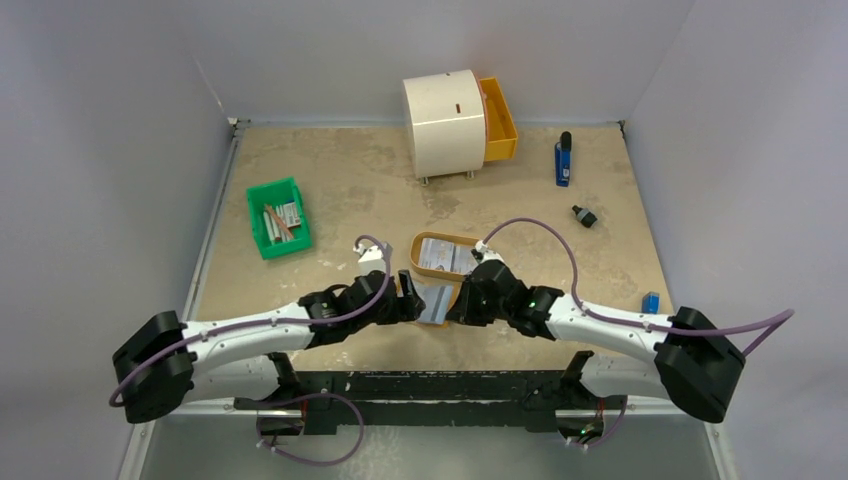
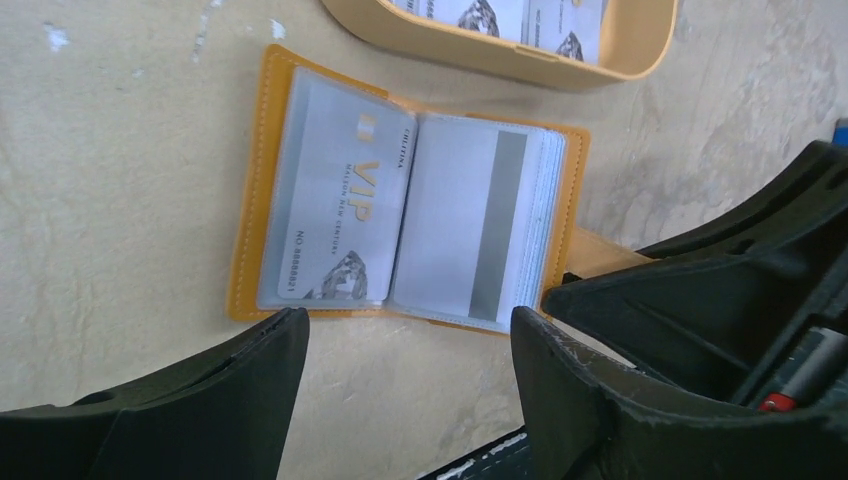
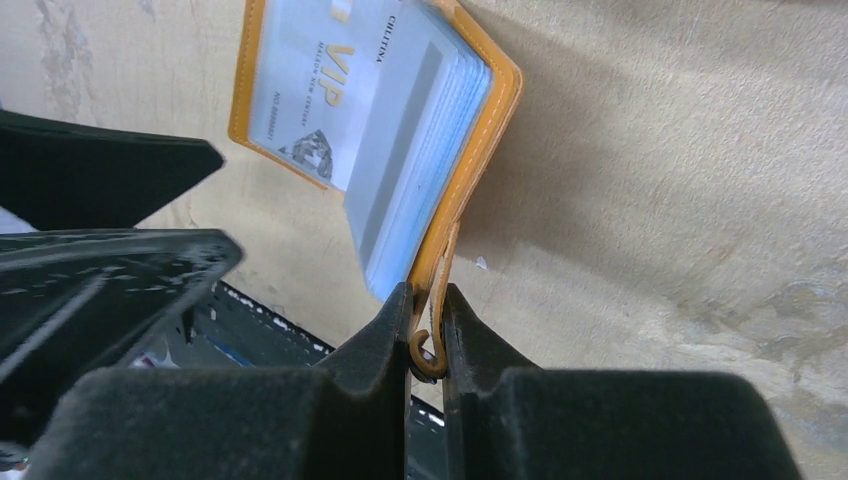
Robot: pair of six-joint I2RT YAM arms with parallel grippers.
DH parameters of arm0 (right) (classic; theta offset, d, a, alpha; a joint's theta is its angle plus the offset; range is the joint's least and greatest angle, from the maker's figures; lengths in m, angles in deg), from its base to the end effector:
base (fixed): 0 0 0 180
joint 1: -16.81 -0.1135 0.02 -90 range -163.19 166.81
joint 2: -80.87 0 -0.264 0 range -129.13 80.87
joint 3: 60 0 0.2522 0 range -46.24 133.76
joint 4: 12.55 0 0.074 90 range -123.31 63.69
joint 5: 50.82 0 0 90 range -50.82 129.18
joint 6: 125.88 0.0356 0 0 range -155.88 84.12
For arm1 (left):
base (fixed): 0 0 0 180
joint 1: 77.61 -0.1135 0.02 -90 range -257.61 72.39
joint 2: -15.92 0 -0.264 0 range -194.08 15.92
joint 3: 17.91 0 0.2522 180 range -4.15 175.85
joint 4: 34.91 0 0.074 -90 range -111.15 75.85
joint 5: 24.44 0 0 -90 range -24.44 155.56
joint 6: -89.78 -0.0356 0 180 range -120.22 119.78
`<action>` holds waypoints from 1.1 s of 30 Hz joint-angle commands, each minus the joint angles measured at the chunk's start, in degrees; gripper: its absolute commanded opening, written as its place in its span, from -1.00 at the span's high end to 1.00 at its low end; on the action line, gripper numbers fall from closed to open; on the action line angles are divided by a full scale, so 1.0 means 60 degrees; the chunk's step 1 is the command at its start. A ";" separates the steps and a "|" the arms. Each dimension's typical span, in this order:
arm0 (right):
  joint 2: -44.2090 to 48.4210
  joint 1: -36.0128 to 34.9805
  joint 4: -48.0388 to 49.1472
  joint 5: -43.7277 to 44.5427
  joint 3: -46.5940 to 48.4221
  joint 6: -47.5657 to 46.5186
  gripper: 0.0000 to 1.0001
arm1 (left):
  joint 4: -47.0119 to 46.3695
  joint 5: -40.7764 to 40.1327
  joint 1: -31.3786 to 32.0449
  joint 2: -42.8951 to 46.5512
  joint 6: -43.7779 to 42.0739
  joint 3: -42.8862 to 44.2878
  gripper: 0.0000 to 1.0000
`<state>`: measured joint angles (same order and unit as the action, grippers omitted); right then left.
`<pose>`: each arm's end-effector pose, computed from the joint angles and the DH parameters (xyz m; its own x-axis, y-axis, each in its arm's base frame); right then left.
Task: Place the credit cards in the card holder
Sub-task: Adjust the card holder at the center of the board.
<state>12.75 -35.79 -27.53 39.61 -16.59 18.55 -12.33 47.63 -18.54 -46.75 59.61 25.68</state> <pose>0.1430 0.1866 0.1831 -0.8689 0.2026 -0.4515 -0.1445 0.7686 0.6231 0.1213 -0.1811 0.1939 -0.7751 -0.3068 -0.5524 0.0554 0.8379 -0.5431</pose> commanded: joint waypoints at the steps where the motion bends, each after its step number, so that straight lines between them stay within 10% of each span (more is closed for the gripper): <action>1: 0.0513 -0.0051 -0.0167 -0.0042 -0.0020 -0.0121 1.00 | -0.1309 0.0716 0.0043 -0.0839 -0.0766 0.0654 -0.48; 33: 0.0985 -0.0051 -0.0128 -0.0134 -0.0148 -0.0300 1.00 | -0.1491 0.0545 0.0051 -0.3223 -0.1768 0.1552 -0.12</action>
<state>16.66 -35.79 -28.25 39.19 -17.46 17.57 -21.36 53.09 -18.32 -66.58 50.52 33.15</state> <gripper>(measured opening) 0.140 0.599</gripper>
